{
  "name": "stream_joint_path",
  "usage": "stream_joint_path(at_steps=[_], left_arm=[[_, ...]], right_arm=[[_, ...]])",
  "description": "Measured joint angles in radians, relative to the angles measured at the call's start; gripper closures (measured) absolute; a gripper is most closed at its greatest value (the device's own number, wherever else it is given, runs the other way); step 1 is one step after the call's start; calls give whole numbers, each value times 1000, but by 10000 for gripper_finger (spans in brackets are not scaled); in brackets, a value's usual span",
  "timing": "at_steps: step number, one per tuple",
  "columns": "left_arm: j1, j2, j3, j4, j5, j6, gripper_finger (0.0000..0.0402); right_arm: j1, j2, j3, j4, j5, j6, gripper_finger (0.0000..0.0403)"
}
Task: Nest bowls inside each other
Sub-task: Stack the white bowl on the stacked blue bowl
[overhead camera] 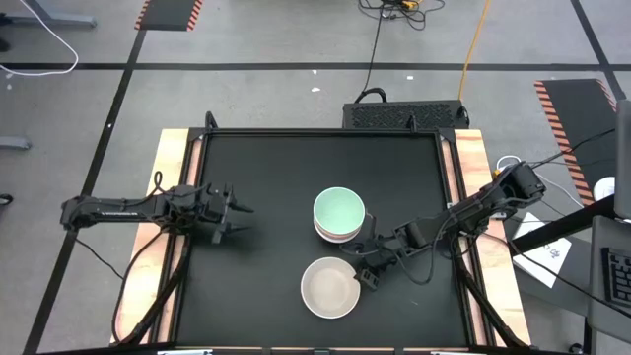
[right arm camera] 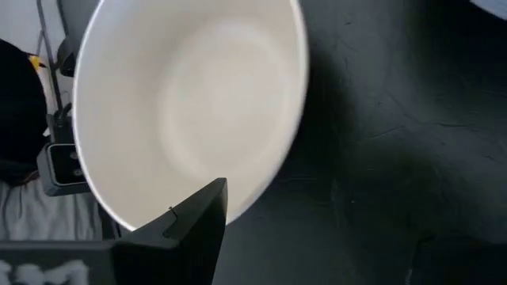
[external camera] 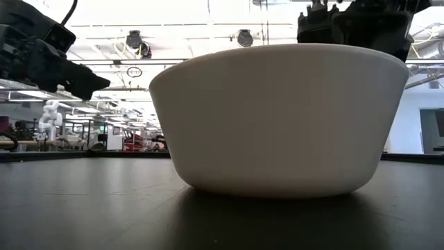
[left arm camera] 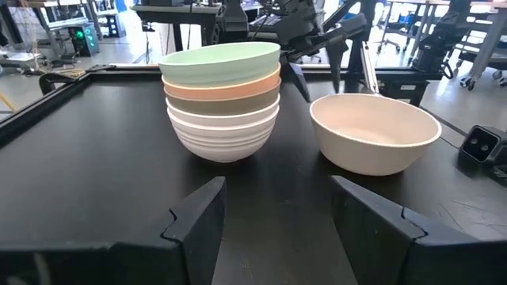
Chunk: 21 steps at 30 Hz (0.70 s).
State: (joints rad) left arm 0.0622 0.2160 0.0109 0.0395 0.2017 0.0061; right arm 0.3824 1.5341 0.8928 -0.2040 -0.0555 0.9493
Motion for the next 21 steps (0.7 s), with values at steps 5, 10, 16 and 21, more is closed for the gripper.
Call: stream_joint_path(at_steps=[5, 10, 16, 21], left_arm=[[-14, 0, 0, 0, 0, 1, 176], [-26, 0, 0, 0, 0, 12, 176], [-30, 0, 0, 0, 0, 17, 176], [-30, 0, 0, 0, 0, 17, 176]], right_arm=[[-15, 0, 0, -12, -2, 0, 181], [-17, 0, 0, -11, -25, -1, 181], [-17, 0, 0, -11, -28, -2, 182], [-17, 0, 0, -11, -36, -13, 181]])
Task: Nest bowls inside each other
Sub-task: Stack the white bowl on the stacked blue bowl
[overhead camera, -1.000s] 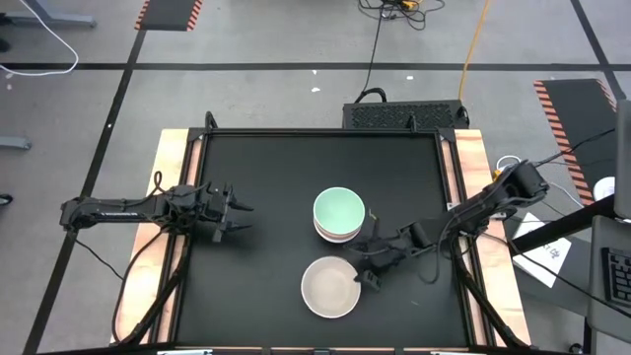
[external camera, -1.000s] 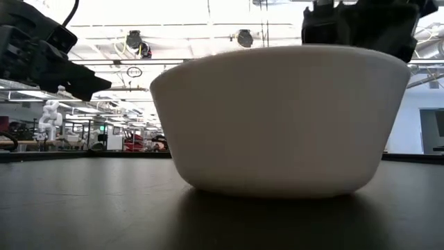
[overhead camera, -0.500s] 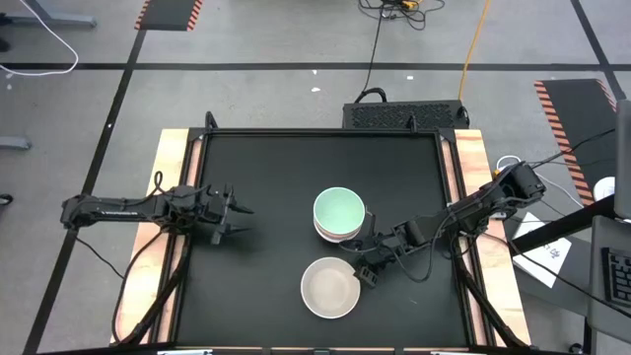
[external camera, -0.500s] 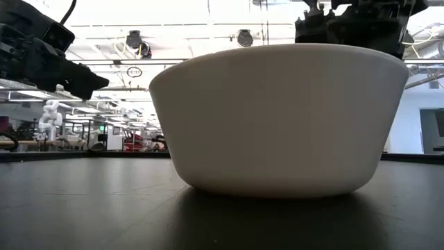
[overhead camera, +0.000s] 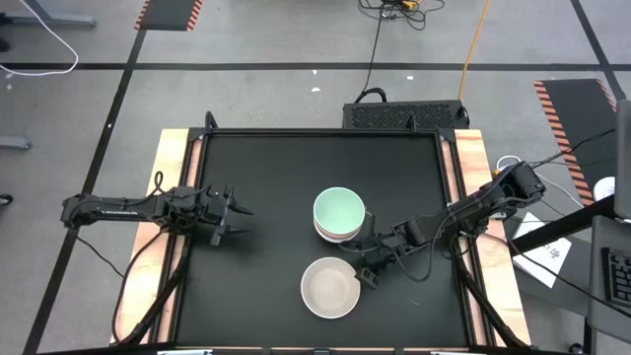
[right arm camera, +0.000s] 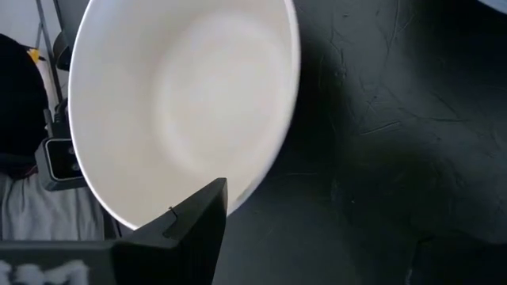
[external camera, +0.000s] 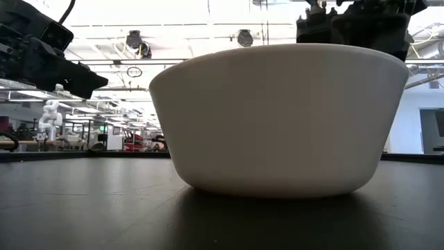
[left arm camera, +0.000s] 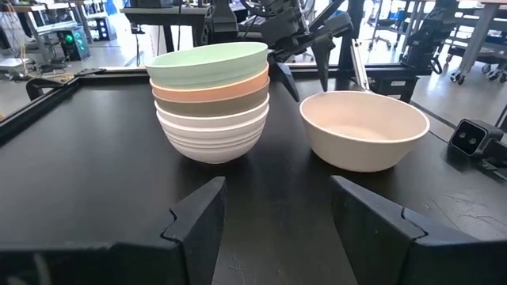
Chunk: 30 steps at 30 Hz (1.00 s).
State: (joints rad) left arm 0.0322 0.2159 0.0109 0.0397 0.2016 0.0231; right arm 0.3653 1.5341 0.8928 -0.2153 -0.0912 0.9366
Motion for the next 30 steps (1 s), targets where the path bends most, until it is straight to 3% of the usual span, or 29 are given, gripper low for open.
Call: stream_joint_path(at_steps=[8, 23, 30], left_arm=[[1, 0, 0, 0, 0, 0, 176], [1, 0, 0, 0, 0, 4, 176], [1, 0, 0, 0, 0, 4, 176]], right_arm=[[0, 0, 0, 0, -9, -2, 187], [44, 0, 0, 23, 167, 64, 191], [76, 1, 0, 67, 176, 81, 191]])
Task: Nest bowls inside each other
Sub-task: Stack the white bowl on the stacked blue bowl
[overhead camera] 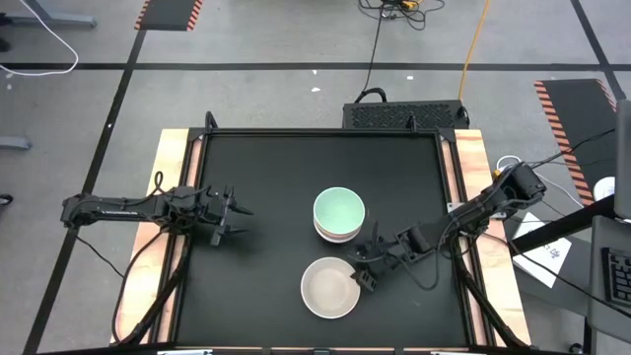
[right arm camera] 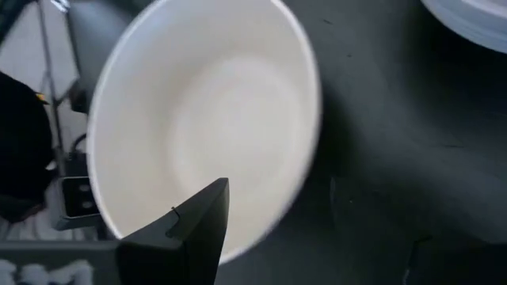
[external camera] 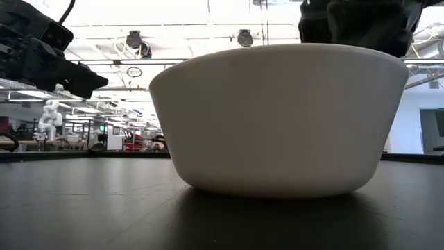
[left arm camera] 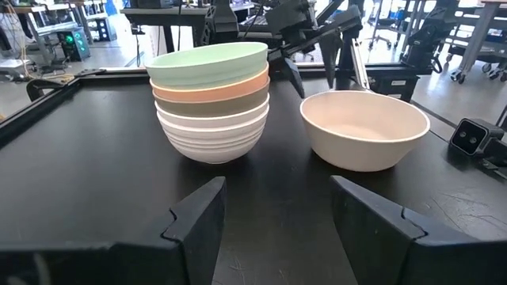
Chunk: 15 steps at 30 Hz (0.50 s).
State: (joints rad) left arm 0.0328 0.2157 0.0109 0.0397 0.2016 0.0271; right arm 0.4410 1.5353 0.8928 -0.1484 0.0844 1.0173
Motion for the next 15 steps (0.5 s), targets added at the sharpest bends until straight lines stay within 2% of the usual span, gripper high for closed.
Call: stream_joint_path(at_steps=[15], left_arm=[[-35, 0, 0, 0, 0, -5, 176]], right_arm=[[12, 130, 0, 65, -64, 62, 191]])
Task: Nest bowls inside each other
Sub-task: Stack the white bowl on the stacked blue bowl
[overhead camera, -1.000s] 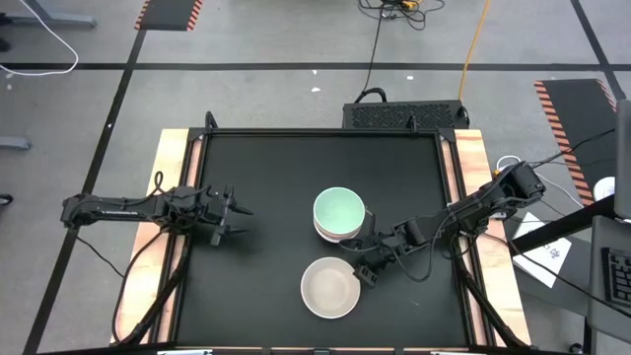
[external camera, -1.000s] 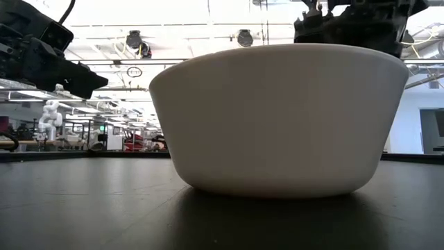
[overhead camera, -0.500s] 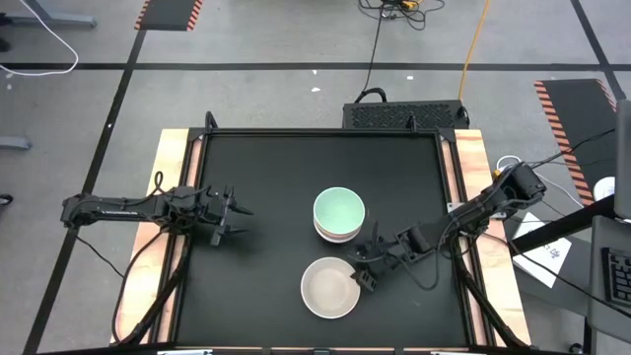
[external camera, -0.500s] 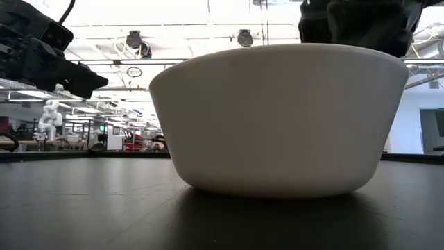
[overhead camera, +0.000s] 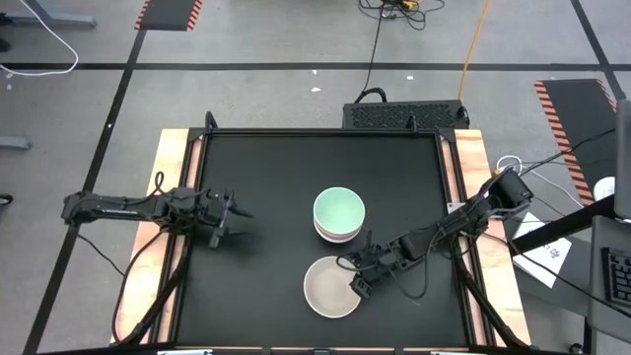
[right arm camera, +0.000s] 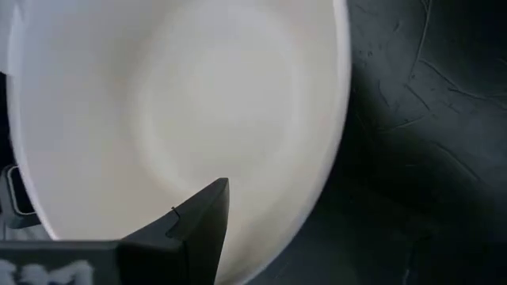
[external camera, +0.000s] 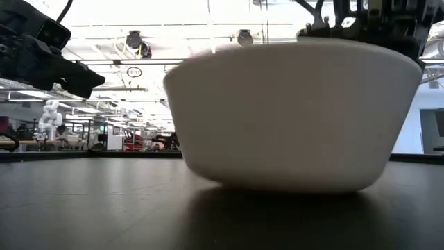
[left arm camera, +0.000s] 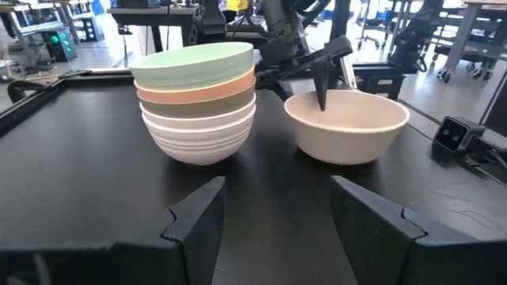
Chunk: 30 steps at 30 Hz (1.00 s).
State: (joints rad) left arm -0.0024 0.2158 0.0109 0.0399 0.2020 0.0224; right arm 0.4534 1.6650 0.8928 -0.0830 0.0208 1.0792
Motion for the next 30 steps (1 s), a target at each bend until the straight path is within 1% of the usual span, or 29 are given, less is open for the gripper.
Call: stream_joint_path(at_steps=[4, 7, 9, 14, 15, 17, 25, 30], left_arm=[[-8, 0, 0, 0, 0, 0, 176], [-11, 0, 0, 0, 0, 1, 176], [-11, 0, 0, 0, 0, 1, 176], [-11, 0, 0, 0, 0, 1, 176], [-11, 0, 0, 0, -1, 1, 176], [-11, 0, 0, 0, 0, 1, 176], [-10, 0, 0, 0, -1, 0, 176], [-10, 0, 0, 0, -1, -1, 176]], right_arm=[[0, -11, 8, -9, -1, -28, 194], [0, -11, 36, -12, -19, -64, 218], [0, -12, 53, -11, -25, -83, 252], [0, -12, 79, -13, -26, -153, 375], [0, -12, 81, -12, -28, -162, 388], [0, -12, 82, -18, -39, -163, 392], [0, -21, 82, -13, -24, -169, 399], [-3, -62, 82, -17, -25, -176, 400]])
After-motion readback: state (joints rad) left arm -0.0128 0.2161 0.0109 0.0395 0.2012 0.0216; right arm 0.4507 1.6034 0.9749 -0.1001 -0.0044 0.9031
